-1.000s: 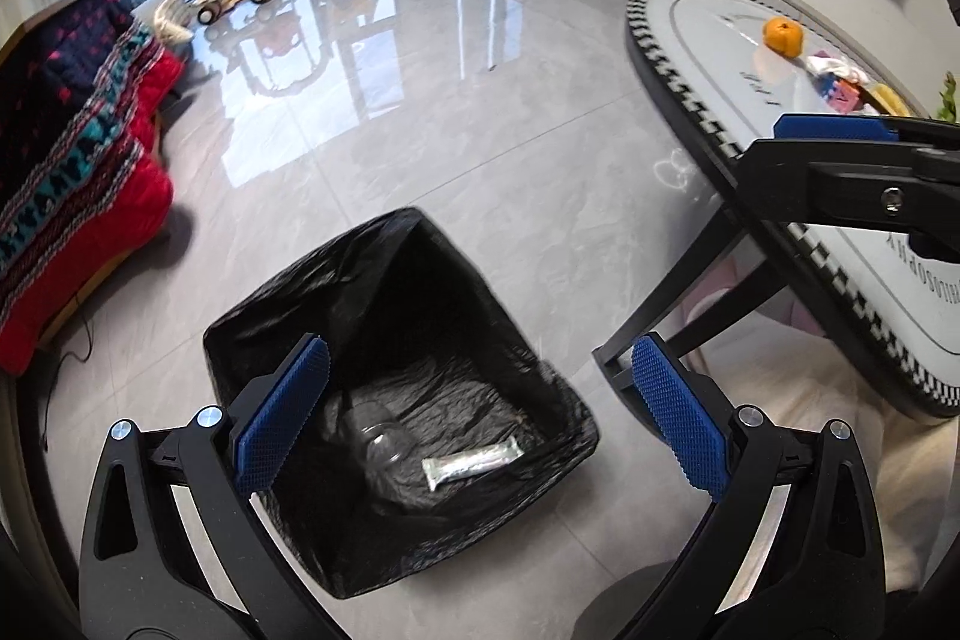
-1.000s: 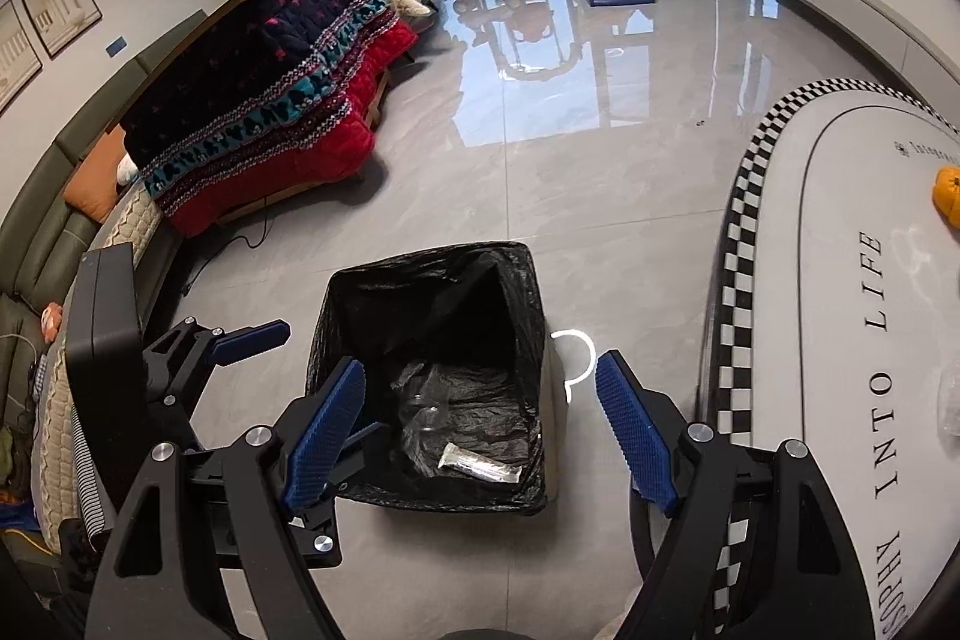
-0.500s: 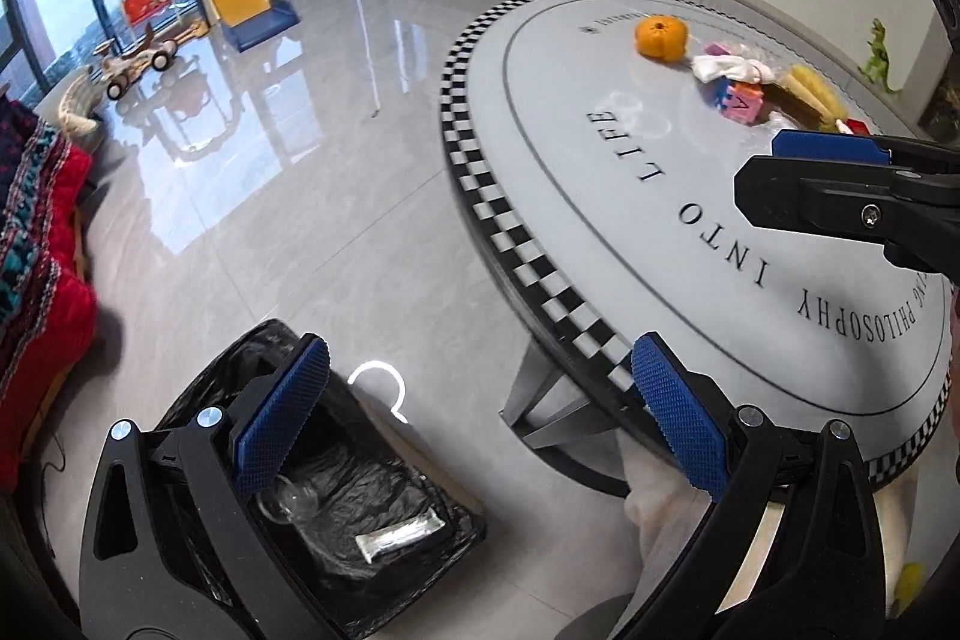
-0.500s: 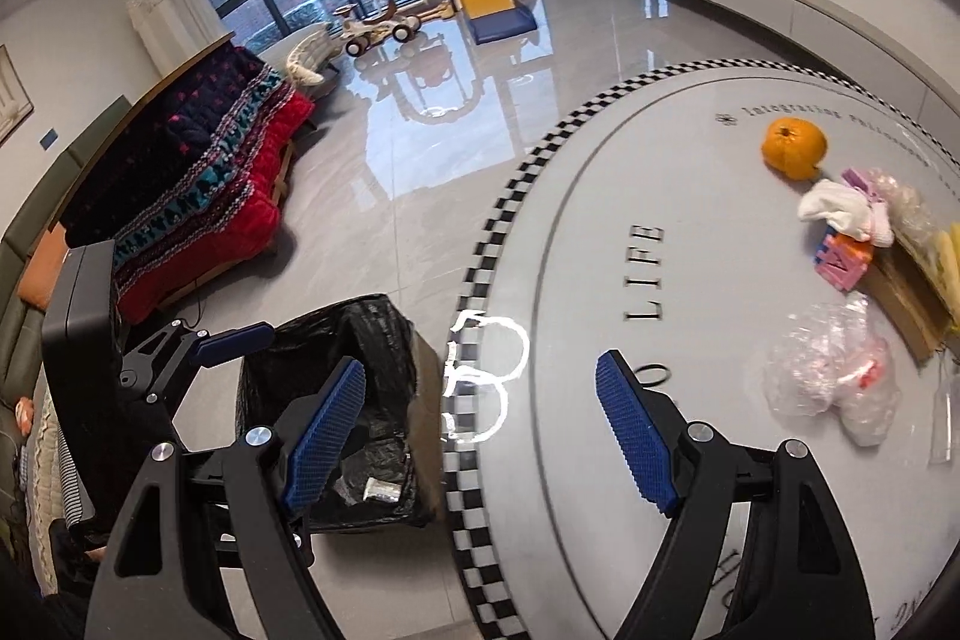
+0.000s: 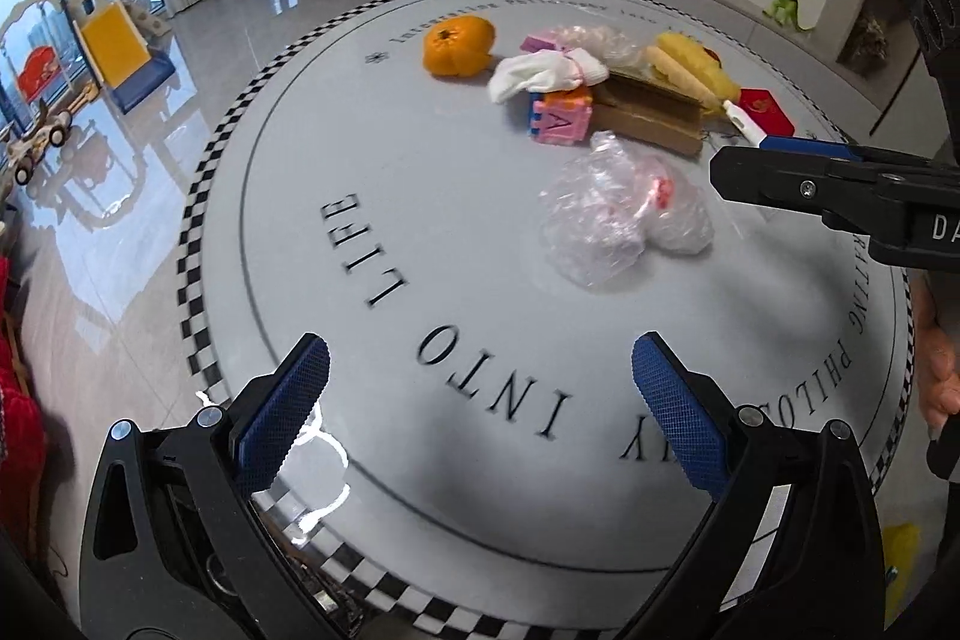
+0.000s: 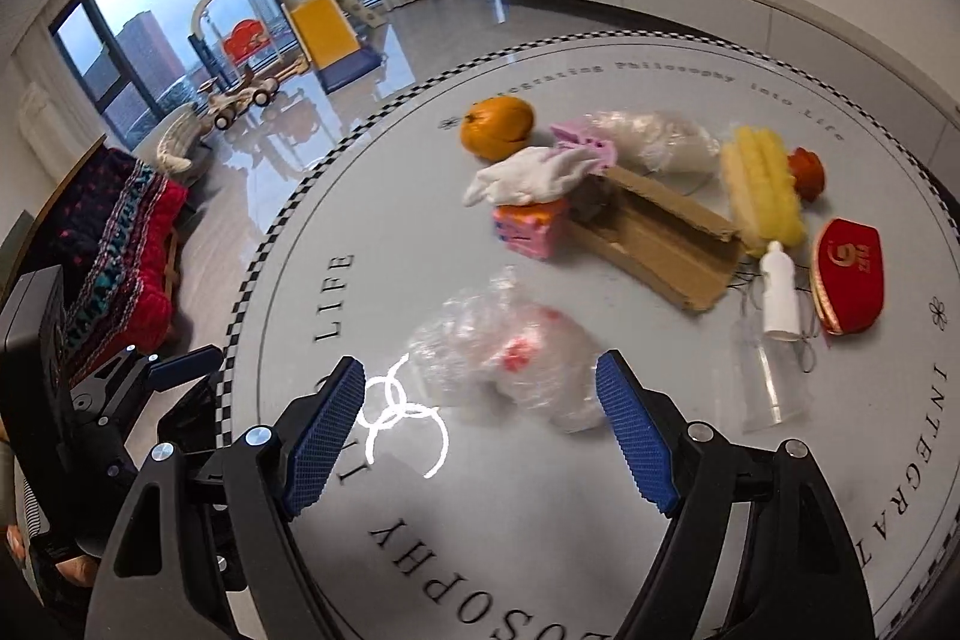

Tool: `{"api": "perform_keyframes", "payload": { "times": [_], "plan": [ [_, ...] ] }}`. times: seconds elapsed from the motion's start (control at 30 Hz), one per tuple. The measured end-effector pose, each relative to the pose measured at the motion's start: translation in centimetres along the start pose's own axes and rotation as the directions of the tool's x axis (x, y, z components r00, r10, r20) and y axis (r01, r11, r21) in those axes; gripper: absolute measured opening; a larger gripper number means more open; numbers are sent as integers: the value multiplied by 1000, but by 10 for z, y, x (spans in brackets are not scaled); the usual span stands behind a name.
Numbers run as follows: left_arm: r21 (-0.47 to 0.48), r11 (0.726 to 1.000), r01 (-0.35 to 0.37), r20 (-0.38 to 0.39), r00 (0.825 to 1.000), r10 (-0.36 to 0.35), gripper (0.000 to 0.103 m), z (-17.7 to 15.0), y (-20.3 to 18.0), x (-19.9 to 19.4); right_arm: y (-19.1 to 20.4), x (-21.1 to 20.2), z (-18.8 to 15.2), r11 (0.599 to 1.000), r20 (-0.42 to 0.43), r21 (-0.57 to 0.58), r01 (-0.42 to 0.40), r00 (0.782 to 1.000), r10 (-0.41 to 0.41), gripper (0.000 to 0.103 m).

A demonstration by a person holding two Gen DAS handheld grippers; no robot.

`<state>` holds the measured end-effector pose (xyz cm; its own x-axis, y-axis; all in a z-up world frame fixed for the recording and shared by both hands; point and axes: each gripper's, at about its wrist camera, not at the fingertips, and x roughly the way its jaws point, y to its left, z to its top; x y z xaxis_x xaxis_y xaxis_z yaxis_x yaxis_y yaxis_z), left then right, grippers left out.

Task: Collect trash
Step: 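Move both tools back over the table toward the plastic bag and cup, then grasp the plastic bag with the left tool while the right tool grasps the clear cup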

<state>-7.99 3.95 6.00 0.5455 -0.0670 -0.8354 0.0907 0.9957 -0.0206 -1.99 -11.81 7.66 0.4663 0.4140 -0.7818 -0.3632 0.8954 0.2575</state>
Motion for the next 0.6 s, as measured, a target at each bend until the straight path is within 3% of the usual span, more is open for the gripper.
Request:
{"api": "perform_keyframes", "payload": {
  "times": [0.33,0.6],
  "plan": [
    [52,997,56,-31,998,-54,98,52,-59,51,-79,-11,-10,989,7,98,110,994,-111,80],
    [43,997,70,-87,994,-66,98,67,-78,93,-108,5,-18,980,-32,111,167,986,-165,80]
  ]
}}
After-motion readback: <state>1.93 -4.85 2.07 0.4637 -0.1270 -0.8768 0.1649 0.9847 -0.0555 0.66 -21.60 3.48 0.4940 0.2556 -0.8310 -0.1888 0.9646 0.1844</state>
